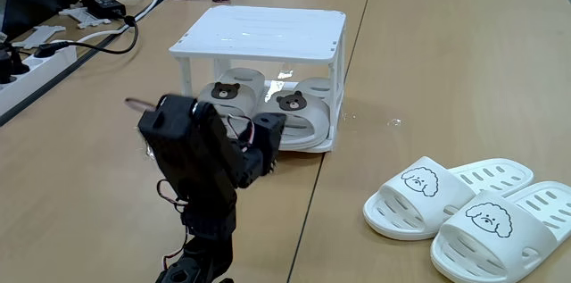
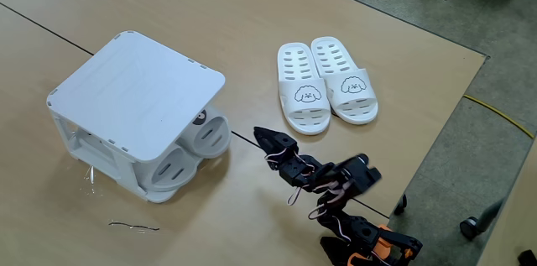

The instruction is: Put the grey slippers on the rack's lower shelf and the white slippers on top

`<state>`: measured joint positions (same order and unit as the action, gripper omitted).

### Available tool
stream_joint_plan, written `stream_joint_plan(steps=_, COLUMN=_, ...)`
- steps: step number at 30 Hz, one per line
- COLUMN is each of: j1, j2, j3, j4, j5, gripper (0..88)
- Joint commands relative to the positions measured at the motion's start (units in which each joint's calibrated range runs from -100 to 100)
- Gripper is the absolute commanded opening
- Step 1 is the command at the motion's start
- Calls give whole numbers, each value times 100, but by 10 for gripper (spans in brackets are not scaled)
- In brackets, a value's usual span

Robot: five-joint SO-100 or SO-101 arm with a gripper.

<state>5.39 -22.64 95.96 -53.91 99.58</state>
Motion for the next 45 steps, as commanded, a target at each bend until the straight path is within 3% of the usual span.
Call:
stream_joint_plan(steps=1, j1=776, j2=1309, j3=-344, j4=-942, j5=42, gripper=15)
stream_joint_plan(steps=6, j1=2158, j2=2664, j3=-1111, j4=-1400, j5=42, gripper=132)
stream_joint_plan(steps=11, j1=3063, j2=3598, j3=-2049, j4=-1555, j5=42, gripper=143)
stream_joint_plan(steps=16, j1=3244, j2=4178, j3=-2997, j4=-1555, j5=42, gripper=279)
stream_joint_plan(steps=28, j1=3120, j2=5844, j3=-5802, j4=-1546, j5=42, gripper=288)
stream_joint_plan(steps=34, j1=2923, j2=6753, j3=-7237, j4=-1546, j5=42, gripper=279)
stream_joint_plan(steps=35, j1=2923, j2=6879, j3=-7543, j4=-1538, j5=42, gripper=229)
stream_joint_plan(steps=37, j1=2956, j2=6929, j3=-7751, j4=-1521, j5=42, gripper=17)
stream_joint_plan(steps=42, j1=2980, j2=6248, j3=-8058, j4=-1339, j5=42, gripper=8)
stream_joint_plan(steps=45, j1=2980, j2=4969, j3=-8058, j4=-131, j5=42, gripper=8)
